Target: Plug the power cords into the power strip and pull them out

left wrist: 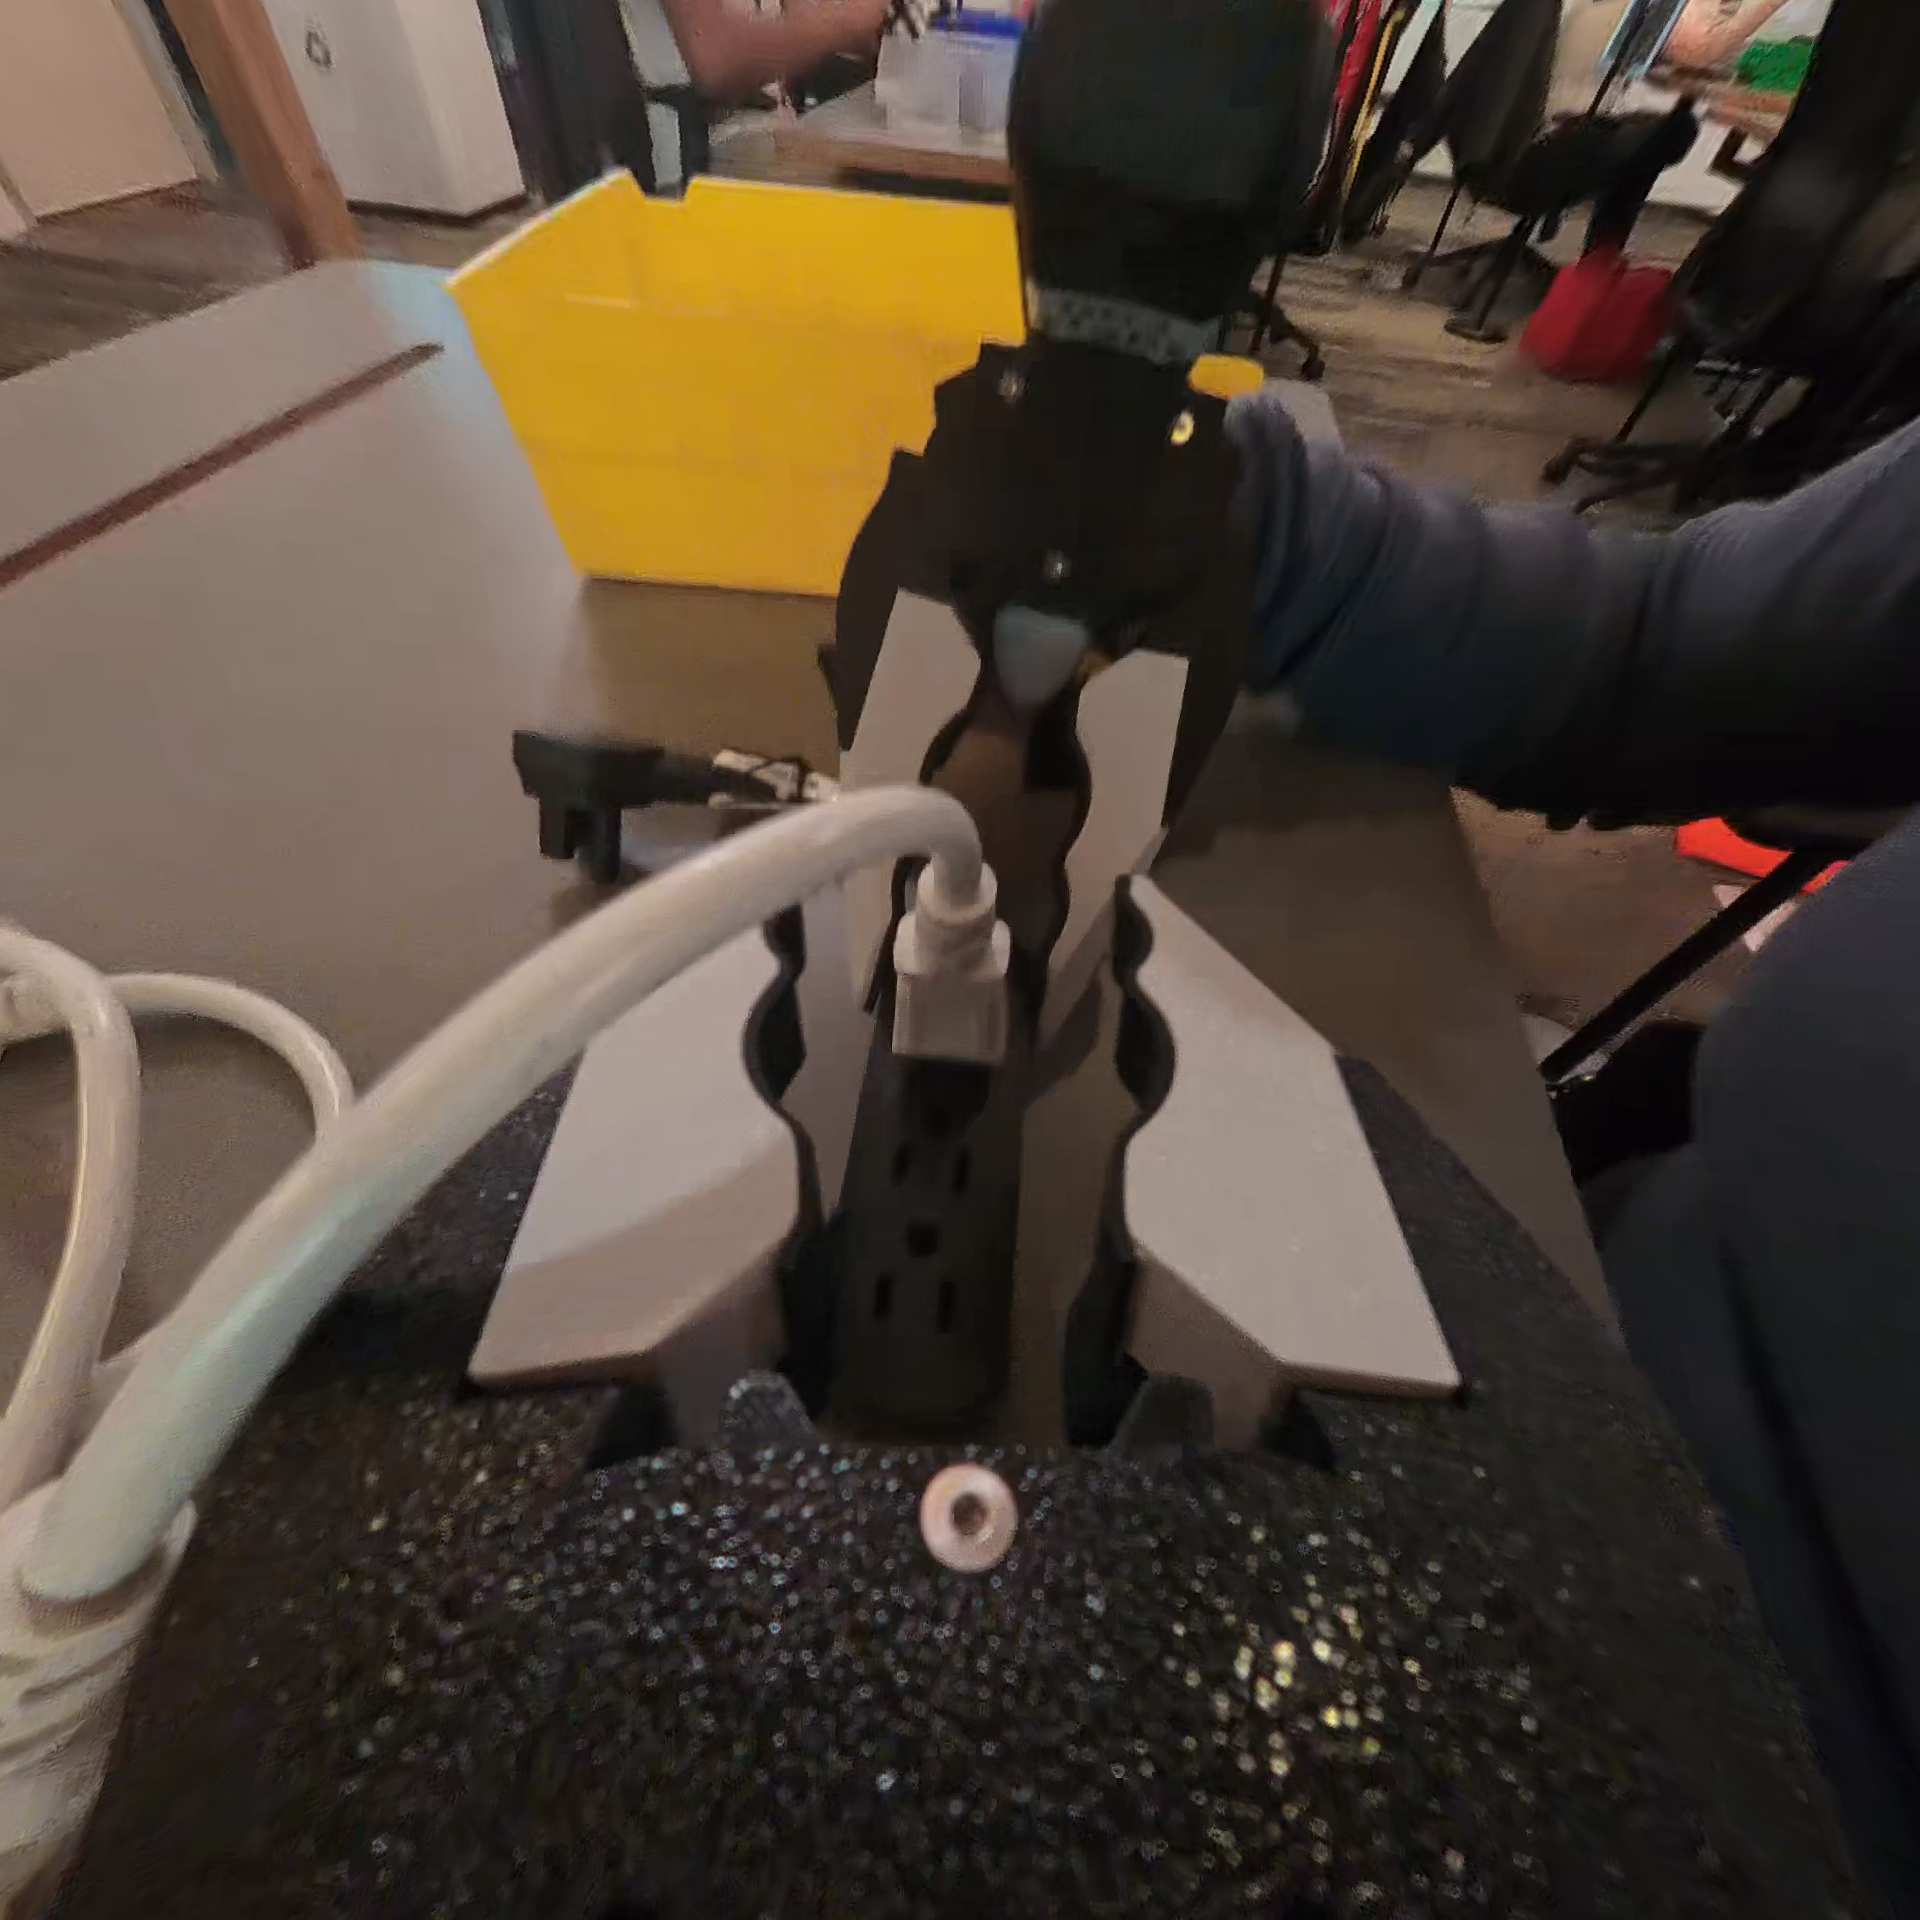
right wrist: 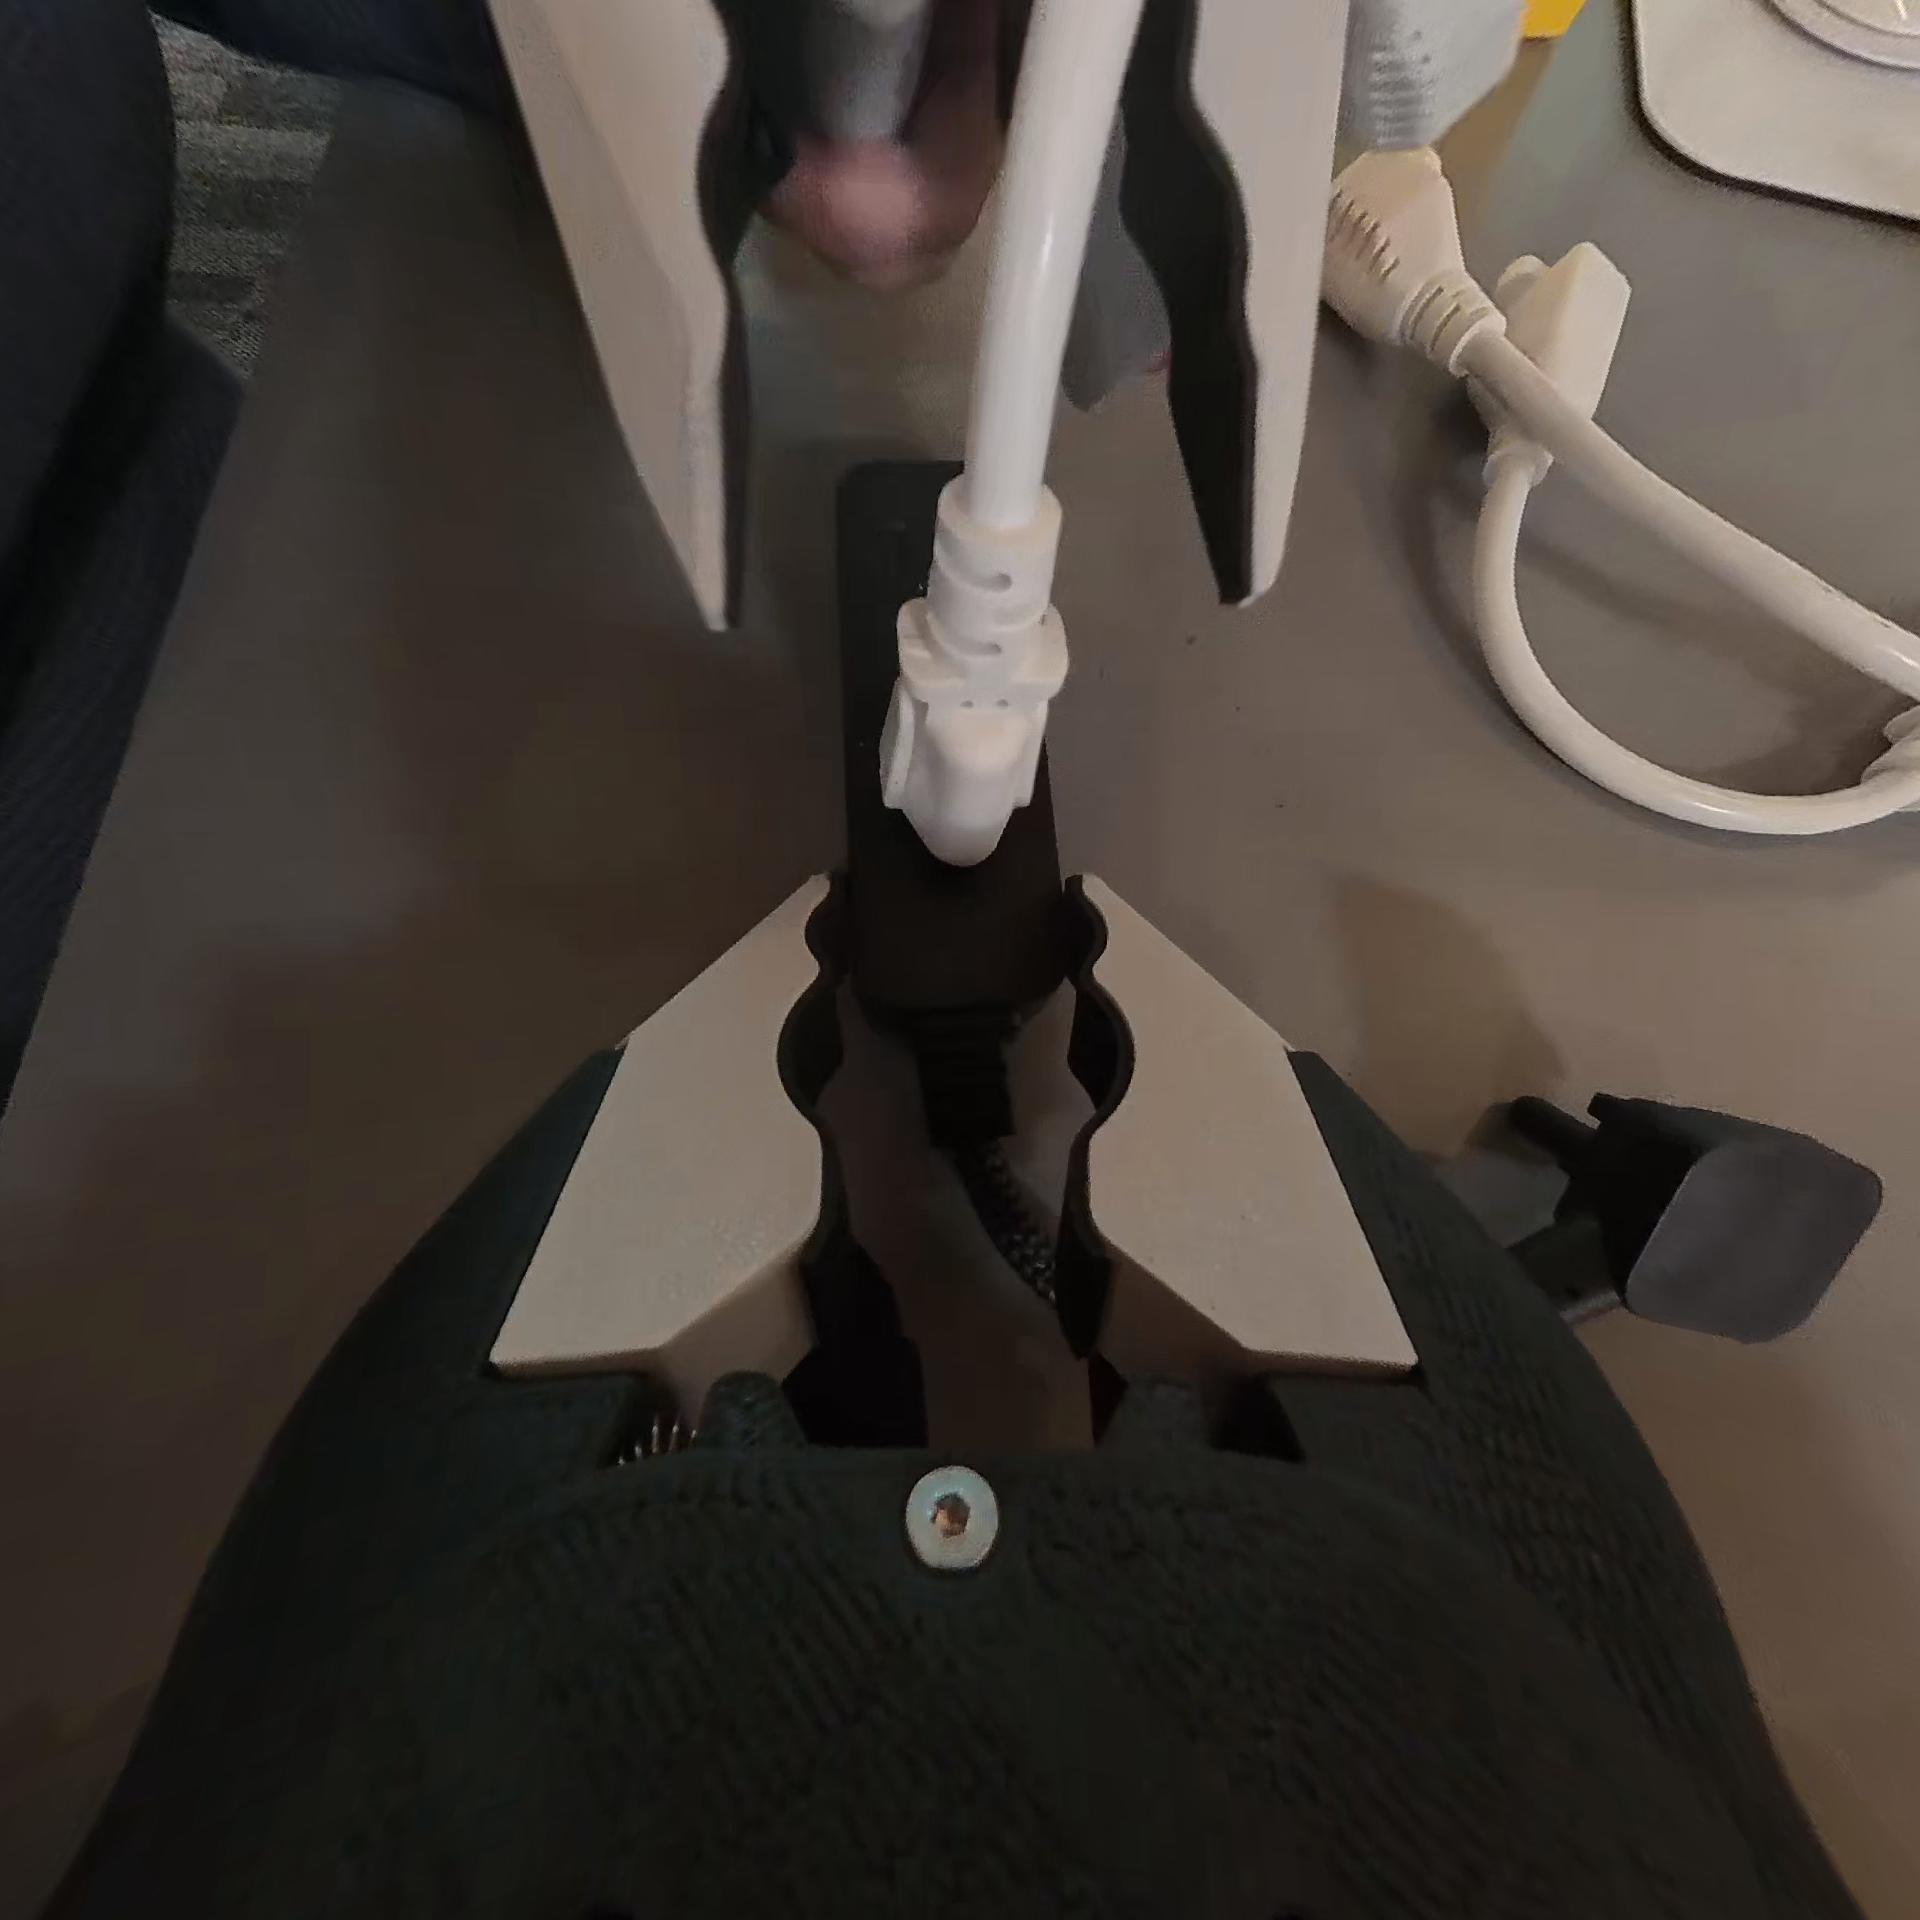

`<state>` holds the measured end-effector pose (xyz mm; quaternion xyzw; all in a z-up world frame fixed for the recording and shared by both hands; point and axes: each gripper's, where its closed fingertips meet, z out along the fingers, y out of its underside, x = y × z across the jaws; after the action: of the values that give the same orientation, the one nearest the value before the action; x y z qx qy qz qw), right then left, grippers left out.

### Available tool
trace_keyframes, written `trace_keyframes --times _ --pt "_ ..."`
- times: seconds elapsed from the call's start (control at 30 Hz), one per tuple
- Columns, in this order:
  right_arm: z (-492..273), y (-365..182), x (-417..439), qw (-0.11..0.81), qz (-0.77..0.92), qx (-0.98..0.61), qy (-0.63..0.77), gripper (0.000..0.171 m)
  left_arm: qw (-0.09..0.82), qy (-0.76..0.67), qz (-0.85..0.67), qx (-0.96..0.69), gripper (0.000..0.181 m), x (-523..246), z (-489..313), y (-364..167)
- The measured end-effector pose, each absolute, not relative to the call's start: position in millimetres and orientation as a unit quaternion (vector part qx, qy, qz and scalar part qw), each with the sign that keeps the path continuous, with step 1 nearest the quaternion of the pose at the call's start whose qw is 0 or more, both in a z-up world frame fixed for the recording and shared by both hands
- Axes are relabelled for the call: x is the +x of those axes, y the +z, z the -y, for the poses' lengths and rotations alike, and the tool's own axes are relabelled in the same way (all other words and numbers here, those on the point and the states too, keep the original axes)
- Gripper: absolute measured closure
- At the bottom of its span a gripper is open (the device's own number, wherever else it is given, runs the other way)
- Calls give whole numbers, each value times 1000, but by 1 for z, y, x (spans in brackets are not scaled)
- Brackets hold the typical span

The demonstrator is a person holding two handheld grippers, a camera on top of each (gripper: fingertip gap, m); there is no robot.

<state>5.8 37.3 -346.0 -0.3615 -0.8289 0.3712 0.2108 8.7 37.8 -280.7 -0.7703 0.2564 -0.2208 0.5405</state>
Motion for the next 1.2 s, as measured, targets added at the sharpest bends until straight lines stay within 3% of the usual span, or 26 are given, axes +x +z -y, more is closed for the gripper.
trace_keyframes --times 0.07,0.13,0.53,1.2 --pt "-37 -346 6 211 829 -363 370 130 543 -218 -262 -768 139 12 -42 -278" --pt "-37 -346 6 211 827 -364 373 130 541 -211 -264 -770 169 14 -47 -278" --pt "-37 -346 6 207 823 -368 380 130 507 -230 -304 -773 169 20 -48 -283" --pt "-37 -346 5 201 821 -379 376 130 528 -242 -299 -758 169 20 -45 -283"
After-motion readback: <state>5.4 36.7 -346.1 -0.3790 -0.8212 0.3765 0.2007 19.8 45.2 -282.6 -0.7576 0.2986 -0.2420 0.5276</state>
